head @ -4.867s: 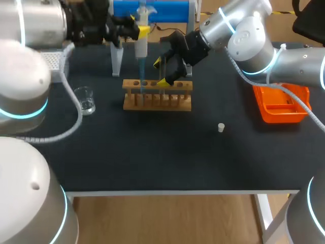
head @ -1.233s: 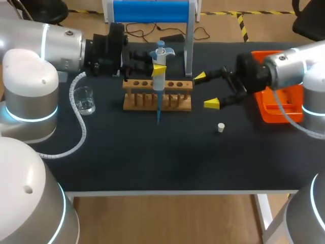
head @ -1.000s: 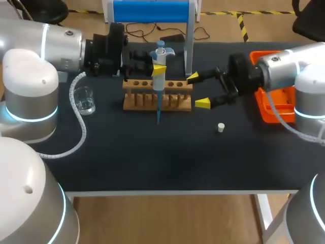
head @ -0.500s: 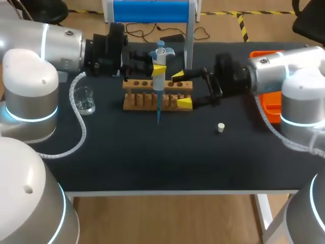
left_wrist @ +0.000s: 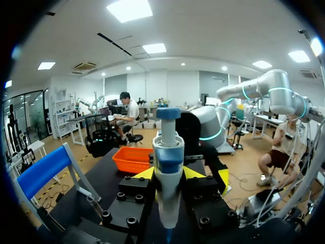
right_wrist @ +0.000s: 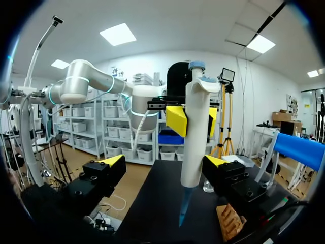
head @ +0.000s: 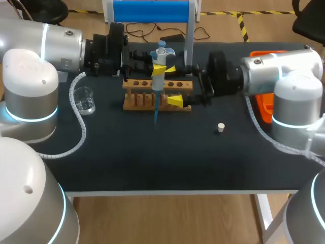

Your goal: Invert the test tube, pick up the pipette, mount the tip to pipette, aspirate from beaker and dispense into the tube, eject the tip, return the pipette, and cap with the stopper.

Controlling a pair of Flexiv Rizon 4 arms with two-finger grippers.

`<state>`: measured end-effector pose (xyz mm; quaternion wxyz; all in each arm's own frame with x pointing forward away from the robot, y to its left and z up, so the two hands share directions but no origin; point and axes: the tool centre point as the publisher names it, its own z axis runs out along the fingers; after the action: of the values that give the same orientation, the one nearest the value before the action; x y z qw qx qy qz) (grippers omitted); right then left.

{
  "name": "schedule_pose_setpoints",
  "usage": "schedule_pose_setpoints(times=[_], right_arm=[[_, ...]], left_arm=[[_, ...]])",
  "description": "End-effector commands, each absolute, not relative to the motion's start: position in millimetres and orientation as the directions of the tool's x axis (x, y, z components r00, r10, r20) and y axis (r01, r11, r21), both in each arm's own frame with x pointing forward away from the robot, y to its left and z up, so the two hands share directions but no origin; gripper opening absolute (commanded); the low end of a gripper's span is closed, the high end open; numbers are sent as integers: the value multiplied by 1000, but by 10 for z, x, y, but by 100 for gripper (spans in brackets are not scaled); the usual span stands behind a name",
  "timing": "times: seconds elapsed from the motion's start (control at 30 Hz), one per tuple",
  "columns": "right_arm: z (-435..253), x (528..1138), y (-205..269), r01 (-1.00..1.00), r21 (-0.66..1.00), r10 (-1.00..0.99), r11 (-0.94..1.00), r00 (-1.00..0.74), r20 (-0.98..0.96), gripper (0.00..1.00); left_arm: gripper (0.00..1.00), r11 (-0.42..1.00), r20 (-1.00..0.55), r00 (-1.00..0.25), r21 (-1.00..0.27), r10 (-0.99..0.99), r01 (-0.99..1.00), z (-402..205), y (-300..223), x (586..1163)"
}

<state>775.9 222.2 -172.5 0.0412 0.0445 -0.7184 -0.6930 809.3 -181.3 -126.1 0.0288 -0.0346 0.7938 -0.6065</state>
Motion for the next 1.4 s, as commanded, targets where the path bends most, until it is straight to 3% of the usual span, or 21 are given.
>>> schedule_pose_setpoints(times=[0.03, 1.4], right_arm=[[-1715, 7802, 2341, 9, 1000, -110, 29, -994, 13, 100], [-1759, 8049, 2605, 29, 999, -43, -13, -999, 29, 100]], left_arm=[[0, 259, -6, -996, -966, -92, -19, -1264, -1818, 8093], [0, 259, -6, -996, -966, -92, -19, -1264, -1818, 8093]])
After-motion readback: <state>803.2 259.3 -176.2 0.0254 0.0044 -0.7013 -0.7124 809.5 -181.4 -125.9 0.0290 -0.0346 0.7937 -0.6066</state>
